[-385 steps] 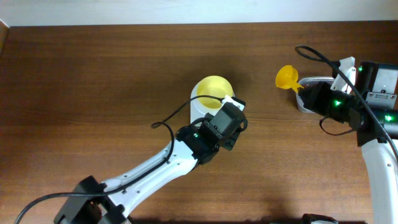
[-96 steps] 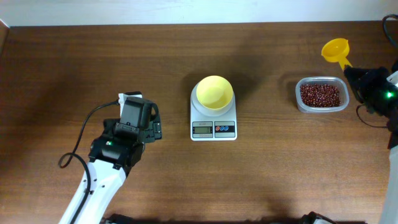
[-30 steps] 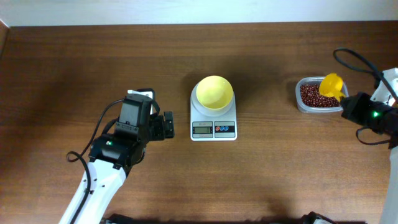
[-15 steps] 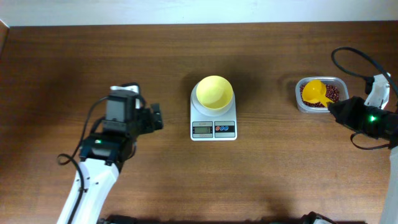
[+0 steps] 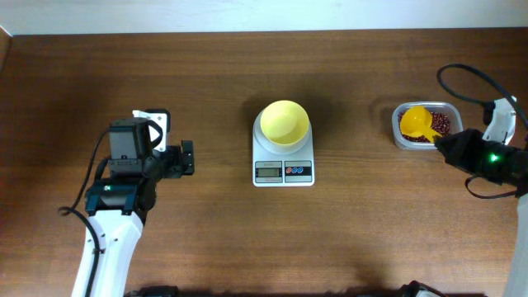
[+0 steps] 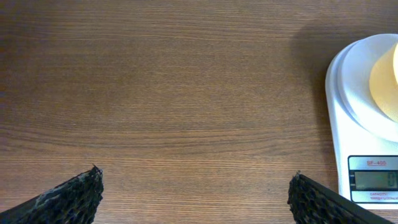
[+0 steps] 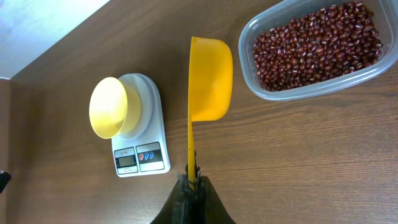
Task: Scoop item into bowl and weigh 50g on scale
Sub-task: 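Dip the scoop into the red beans with the right gripper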
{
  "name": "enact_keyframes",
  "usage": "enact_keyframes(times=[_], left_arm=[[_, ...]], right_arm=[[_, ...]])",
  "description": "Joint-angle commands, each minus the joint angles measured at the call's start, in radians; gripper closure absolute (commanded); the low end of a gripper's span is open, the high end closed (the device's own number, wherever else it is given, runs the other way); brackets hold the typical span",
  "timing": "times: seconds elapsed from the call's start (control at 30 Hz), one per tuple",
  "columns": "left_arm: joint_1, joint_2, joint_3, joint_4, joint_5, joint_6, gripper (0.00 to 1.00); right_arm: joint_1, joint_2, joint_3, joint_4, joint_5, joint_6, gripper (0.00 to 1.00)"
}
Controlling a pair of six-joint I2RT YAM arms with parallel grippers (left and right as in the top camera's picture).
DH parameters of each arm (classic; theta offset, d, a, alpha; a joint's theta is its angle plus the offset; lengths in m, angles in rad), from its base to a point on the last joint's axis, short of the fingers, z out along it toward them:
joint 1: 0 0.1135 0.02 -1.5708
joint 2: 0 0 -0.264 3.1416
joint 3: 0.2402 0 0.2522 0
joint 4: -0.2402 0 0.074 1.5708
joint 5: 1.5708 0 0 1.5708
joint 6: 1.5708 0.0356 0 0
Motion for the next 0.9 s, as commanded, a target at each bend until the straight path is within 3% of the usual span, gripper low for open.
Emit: enact_keyframes(times=[0.0,0.1,0.27,0.43,0.6,0.67,0.77,0.87], left_arm=[[0.005,0.005,-0.003,0.002,-0.014,0.019,0.01],[0.005,0.005,-0.003,0.002,-0.014,0.019,0.01],[0.005,0.005,-0.003,0.002,-0.014,0.019,0.01],[0.005,0.005,-0.003,0.002,-0.014,0.019,0.01],[0.005,0.005,-0.003,0.002,-0.014,0.019,0.01],[0.005,0.005,-0.003,0.002,-0.014,0.019,0.01],[0.005,0.005,-0.003,0.002,-0.014,0.019,0.01],[0.005,0.005,-0.003,0.002,-0.014,0.019,0.01]], right_arm=[[-0.005,-0.001,0.008,0.019,-0.013,-0.015,0.96],[0.006,-0.002,0.008,0.035,-0.014,-0.015,0.96],[0.157,-0.002,0.009,0.123,-0.013,-0.01,0.96],[0.174,-0.003,0.073,0.128,-0.024,-0.011,0.96],[0.174,-0.003,0.087,0.129,0.138,-0.024,0.96],[0.174,-0.003,0.087,0.13,0.325,-0.05,0.96],[0.174,0.007,0.086,0.167,0.44,-0.216,0.96],[0.174,0.071,0.086,0.166,0.526,-0.251,0.96]])
